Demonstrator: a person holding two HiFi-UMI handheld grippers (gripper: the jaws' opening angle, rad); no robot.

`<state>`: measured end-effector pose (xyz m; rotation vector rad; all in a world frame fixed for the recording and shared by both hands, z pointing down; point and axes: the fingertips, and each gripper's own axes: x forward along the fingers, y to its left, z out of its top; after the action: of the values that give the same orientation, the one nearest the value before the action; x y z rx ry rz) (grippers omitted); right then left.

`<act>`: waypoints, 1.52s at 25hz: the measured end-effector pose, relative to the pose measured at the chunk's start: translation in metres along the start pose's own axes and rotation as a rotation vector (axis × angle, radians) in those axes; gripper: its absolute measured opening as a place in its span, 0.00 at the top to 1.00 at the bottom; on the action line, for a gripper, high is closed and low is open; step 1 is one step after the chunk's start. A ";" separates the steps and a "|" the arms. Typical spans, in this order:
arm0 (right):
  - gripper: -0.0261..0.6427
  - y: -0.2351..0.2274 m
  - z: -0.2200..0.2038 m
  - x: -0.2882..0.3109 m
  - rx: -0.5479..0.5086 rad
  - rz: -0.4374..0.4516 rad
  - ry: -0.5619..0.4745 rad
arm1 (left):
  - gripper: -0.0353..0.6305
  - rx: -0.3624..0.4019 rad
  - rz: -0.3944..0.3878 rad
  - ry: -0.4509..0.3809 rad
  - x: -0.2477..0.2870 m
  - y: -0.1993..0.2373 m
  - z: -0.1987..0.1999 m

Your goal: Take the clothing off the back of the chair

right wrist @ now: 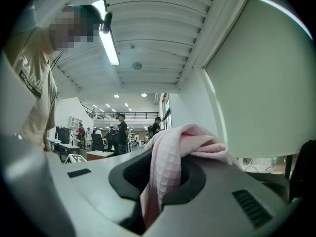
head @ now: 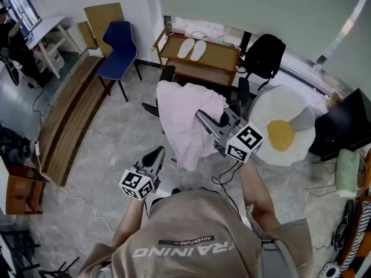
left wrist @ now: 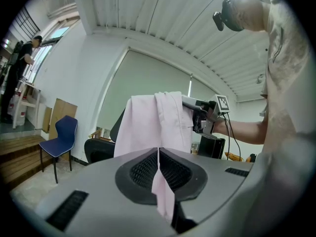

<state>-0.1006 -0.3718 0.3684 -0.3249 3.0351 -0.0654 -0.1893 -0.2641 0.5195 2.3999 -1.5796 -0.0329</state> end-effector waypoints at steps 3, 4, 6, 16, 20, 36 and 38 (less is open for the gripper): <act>0.87 -0.003 0.008 0.001 -0.004 -0.024 -0.030 | 0.91 0.002 -0.004 0.005 -0.003 0.001 -0.003; 0.87 -0.002 0.012 0.001 -0.004 -0.028 -0.041 | 0.91 0.001 -0.005 0.006 -0.005 0.000 -0.003; 0.87 -0.002 0.020 0.000 -0.015 -0.032 -0.057 | 0.91 0.001 -0.003 0.005 -0.008 0.000 -0.003; 0.88 -0.015 0.060 -0.013 -0.064 -0.117 -0.137 | 0.91 -0.015 -0.022 0.012 -0.017 0.006 -0.007; 0.88 -0.017 0.064 -0.021 -0.076 -0.158 -0.144 | 0.91 -0.018 -0.055 0.017 -0.017 0.006 -0.009; 0.87 0.035 0.081 -0.077 -0.145 -0.312 -0.171 | 0.91 0.010 -0.253 0.076 -0.016 -0.021 -0.023; 0.87 0.042 0.080 -0.084 -0.145 -0.320 -0.168 | 0.91 0.005 -0.269 0.082 -0.017 -0.028 -0.026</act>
<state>-0.0202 -0.3159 0.2933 -0.7824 2.7993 0.1536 -0.1672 -0.2329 0.5359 2.5649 -1.2151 0.0168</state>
